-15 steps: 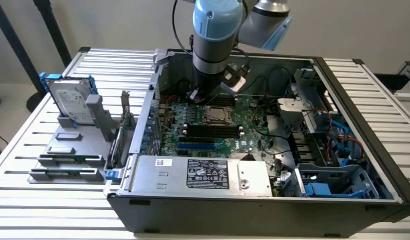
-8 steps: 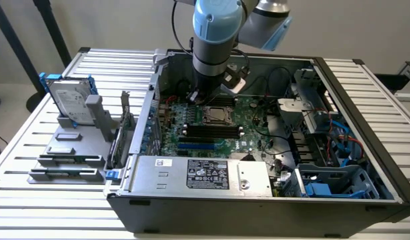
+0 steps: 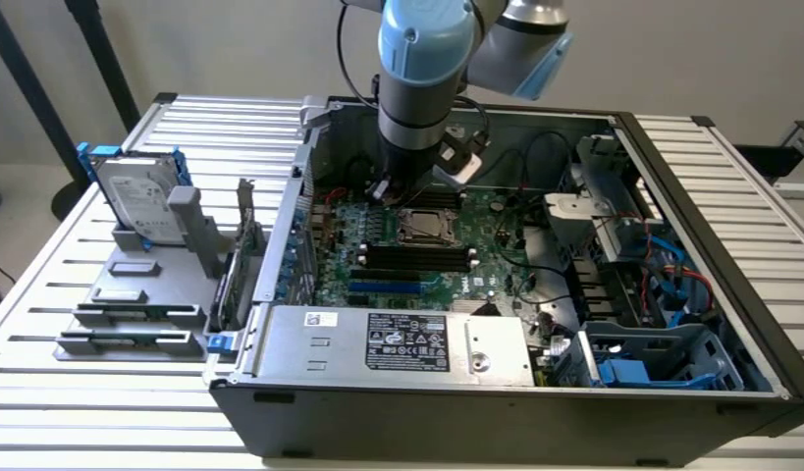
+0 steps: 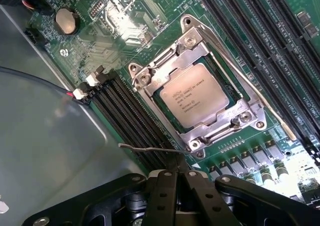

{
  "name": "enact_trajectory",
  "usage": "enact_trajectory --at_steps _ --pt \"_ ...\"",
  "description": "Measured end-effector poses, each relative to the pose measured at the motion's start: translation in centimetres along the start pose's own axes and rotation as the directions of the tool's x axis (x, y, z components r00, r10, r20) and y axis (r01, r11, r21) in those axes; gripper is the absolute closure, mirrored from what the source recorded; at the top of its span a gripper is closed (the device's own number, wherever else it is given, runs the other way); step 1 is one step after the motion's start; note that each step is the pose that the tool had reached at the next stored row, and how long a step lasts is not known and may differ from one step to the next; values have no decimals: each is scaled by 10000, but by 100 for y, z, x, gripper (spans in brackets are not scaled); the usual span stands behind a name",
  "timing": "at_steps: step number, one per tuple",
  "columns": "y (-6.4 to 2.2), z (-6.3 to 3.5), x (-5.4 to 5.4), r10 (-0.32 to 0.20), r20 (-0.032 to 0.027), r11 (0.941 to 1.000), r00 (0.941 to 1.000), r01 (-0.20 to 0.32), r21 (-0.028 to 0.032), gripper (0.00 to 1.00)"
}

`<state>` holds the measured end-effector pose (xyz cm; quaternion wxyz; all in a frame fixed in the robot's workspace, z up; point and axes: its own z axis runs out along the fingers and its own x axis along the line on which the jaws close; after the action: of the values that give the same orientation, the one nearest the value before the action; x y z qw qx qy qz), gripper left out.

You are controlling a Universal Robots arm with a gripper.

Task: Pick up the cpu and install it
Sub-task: 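Install the first cpu locking lever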

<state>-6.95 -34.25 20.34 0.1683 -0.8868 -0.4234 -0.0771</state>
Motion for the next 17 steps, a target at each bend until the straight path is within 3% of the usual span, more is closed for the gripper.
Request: enact_trajectory --at_steps 10,17 --pt "-8 25 34 2 131 9999 9999 0 -109 89" --pt "18 27 61 1 166 9999 9999 2 -136 89"
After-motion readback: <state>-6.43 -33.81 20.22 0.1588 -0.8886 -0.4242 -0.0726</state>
